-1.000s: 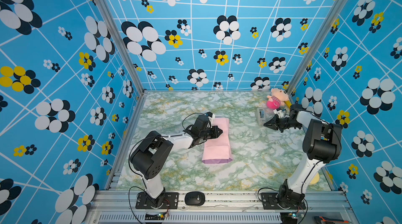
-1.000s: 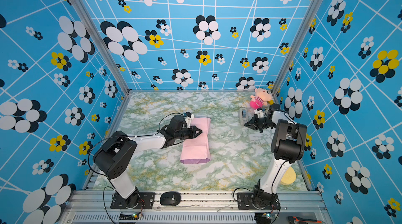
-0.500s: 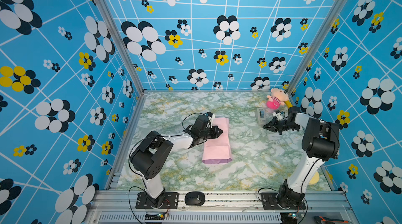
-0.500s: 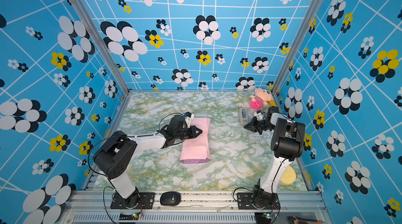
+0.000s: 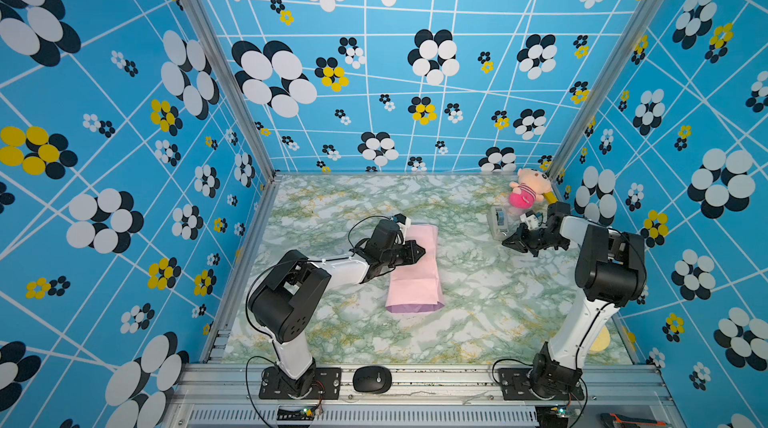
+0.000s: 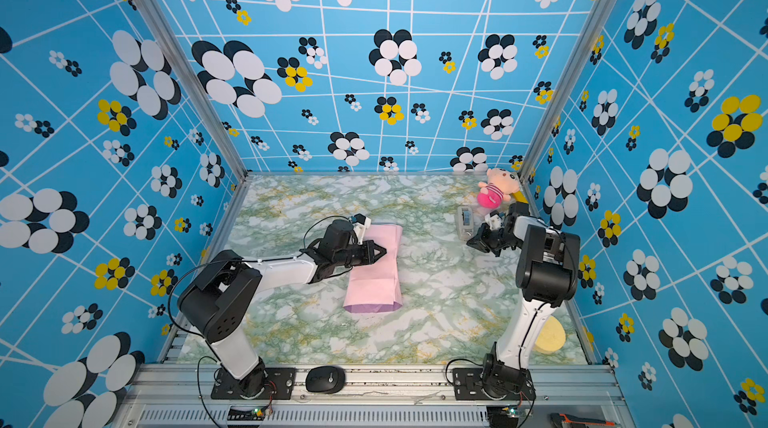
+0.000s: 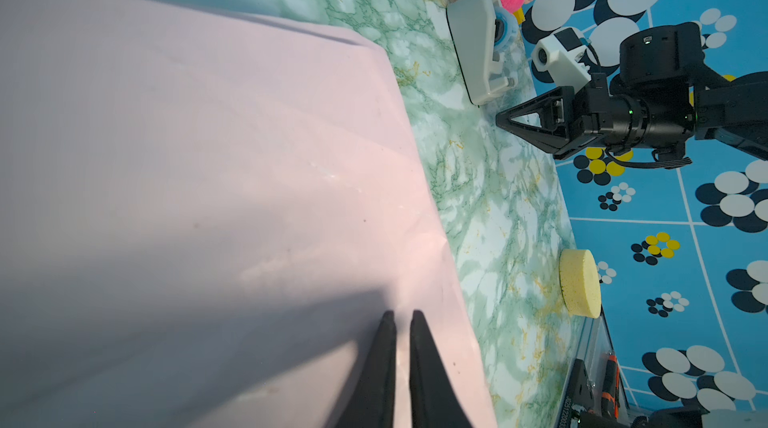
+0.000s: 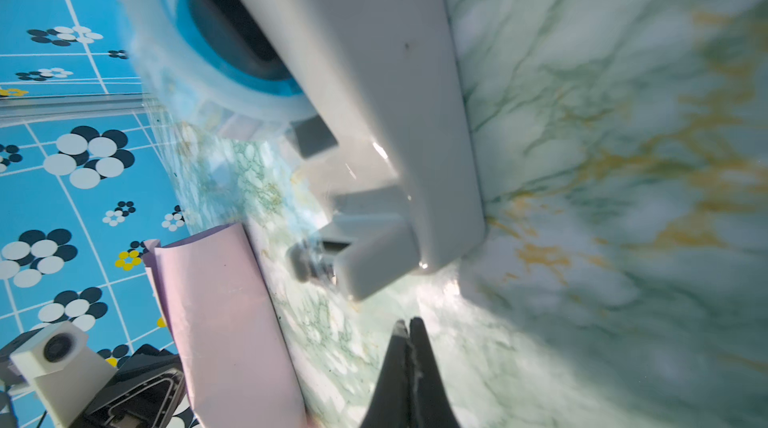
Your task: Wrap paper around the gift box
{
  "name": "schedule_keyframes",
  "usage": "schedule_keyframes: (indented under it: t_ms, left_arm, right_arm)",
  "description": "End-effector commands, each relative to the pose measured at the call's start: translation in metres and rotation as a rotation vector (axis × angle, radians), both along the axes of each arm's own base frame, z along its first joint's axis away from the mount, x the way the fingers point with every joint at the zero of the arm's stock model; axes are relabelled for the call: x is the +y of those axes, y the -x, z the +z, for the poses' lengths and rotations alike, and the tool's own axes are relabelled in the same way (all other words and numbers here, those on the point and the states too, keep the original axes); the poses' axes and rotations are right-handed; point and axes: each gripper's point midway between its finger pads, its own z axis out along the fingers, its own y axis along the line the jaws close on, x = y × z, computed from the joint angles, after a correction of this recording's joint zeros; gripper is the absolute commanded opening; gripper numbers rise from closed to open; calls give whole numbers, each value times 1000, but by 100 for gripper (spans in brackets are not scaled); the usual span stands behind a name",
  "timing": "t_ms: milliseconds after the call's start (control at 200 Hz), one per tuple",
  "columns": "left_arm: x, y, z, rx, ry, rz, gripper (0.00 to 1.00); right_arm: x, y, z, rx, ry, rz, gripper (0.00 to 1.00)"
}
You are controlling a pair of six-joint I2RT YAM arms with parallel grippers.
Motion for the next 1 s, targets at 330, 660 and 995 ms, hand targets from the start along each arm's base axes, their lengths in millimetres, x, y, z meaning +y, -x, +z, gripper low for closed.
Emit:
schedule_keyframes:
  t_ms: [330,660,995]
  left_arm:
    - [39,28,-77,192,-214,60,13]
    - [39,28,-77,190,-211,60,13]
    - [40,28,-77,186,-211,62,13]
  right_arm:
    - [-22,39,-14,190,286,-26,0]
    - [6,38,30,47,153,64,0]
    - [71,40,125,-368,-121,86,0]
